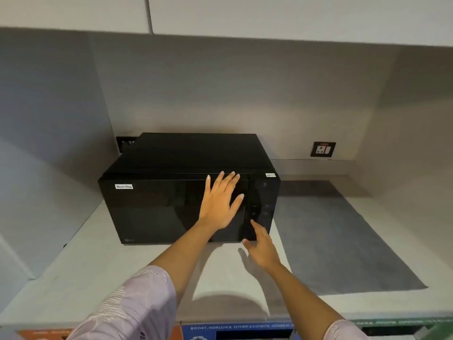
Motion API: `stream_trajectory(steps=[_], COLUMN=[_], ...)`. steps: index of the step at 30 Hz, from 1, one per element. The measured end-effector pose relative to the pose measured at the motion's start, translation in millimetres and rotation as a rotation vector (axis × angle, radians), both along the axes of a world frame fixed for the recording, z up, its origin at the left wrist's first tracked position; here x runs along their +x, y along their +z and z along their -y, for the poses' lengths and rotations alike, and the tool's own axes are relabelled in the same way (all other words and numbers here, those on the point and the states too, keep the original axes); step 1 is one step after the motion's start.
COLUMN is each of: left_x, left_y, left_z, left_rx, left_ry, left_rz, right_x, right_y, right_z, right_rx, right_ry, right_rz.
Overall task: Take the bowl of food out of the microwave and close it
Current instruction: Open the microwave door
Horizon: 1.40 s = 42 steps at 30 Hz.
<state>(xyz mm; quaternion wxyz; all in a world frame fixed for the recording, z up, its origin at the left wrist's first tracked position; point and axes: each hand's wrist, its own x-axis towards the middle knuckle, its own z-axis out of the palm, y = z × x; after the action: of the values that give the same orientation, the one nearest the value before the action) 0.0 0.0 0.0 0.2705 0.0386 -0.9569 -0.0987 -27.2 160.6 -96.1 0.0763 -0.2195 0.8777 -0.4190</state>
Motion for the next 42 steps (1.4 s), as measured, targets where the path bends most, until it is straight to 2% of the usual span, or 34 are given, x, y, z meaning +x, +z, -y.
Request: stream_trajectory(steps=[3, 6, 10, 17, 23, 31, 33, 37, 39, 42], left_x=[-7.0, -10.7, -14.5, -21.1, -26.0, -26.0, -19.7, -3.1, 3.9, 11.6], left_y=[1.9, -3.0, -10.0, -14.2, -16.0, -16.9, -23.4, -30.8, -27.5, -20.7], left_z=[-0.1, -4.4, -5.1, -12.4, -16.8, -21.7, -27.4, -32.3, -32.3, -35.3], left_rx=[-0.024, -0.020, -0.054, -0.018, 0.031, 0.099, 0.116, 0.154, 0.161, 0.161], left_ry=[0.038, 0.053, 0.077, 0.125, 0.146, 0.157, 0.144, 0.100, 0.104, 0.126], left_rz=[-0.018, -0.047, -0.065, -0.116, -0.161, -0.223, -0.275, -0.369, -0.337, -0.315], right_x=[-7.6, -14.7, -24.3, -38.5, -42.1, -48.1, -49.0, -55.0, -51.5, -36.6], right_y=[-1.6, 1.0, 0.7, -10.6, -11.5, -18.1, -17.0, -25.9, -29.6, -25.2], right_z=[1.4, 2.4, 2.1, 17.2, 25.9, 32.6, 33.7, 30.2, 27.9, 30.6], right_rx=[-0.101, -0.340, -0.533, -1.012, -1.218, -1.254, -1.215, -1.120, -0.997, -0.780], right_ry=[-0.087, -0.218, -0.334, -0.443, -0.525, -0.603, -0.612, -0.529, -0.411, -0.248], right_rz=[0.207, 0.533, 0.963, 1.280, 1.366, 1.244, 1.209, 1.269, 1.297, 1.185])
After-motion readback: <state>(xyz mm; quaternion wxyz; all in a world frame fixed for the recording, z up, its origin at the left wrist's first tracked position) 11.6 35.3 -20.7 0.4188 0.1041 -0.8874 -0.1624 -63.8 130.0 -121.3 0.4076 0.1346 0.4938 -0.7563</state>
